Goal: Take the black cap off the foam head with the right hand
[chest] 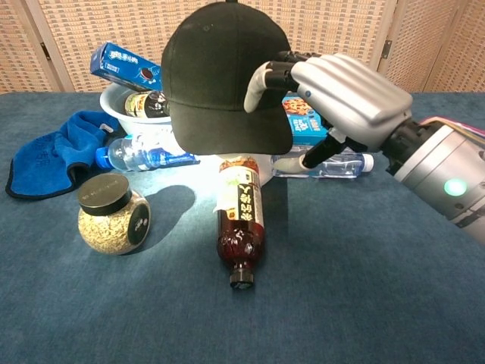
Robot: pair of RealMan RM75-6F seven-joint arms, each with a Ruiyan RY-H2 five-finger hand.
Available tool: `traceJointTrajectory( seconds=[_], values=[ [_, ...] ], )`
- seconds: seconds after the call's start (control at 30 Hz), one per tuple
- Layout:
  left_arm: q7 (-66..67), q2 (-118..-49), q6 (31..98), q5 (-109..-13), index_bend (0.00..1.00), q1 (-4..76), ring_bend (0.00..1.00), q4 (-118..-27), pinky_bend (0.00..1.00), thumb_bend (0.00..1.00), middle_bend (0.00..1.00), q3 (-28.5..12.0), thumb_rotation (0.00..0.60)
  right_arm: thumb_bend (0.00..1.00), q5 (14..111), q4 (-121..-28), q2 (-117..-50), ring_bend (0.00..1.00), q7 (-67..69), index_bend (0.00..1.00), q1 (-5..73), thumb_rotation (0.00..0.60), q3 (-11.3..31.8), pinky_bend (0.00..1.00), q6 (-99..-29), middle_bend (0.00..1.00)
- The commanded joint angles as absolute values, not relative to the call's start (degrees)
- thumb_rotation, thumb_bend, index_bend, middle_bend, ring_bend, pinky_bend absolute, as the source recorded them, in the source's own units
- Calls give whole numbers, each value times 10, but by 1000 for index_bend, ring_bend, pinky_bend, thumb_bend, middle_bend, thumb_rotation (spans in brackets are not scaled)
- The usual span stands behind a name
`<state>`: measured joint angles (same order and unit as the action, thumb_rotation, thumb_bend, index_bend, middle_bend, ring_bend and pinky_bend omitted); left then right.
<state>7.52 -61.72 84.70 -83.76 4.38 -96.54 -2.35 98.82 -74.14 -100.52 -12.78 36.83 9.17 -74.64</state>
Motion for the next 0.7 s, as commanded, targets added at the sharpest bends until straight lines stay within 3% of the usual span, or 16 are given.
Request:
traceJointTrajectory(
  seconds=[0.03,0.7],
  values=[
    [74,-617,846,-837,50,44,2,-965,0,243,0,-24,600,0,990,-732,-1012,122,-129,359,374,600,91,183,-747,243],
    [66,-621,841,-833,50,47,2,-958,0,243,0,-25,600,0,1026,-663,-1043,122,-110,382,395,600,76,183,-799,263]
  ],
)
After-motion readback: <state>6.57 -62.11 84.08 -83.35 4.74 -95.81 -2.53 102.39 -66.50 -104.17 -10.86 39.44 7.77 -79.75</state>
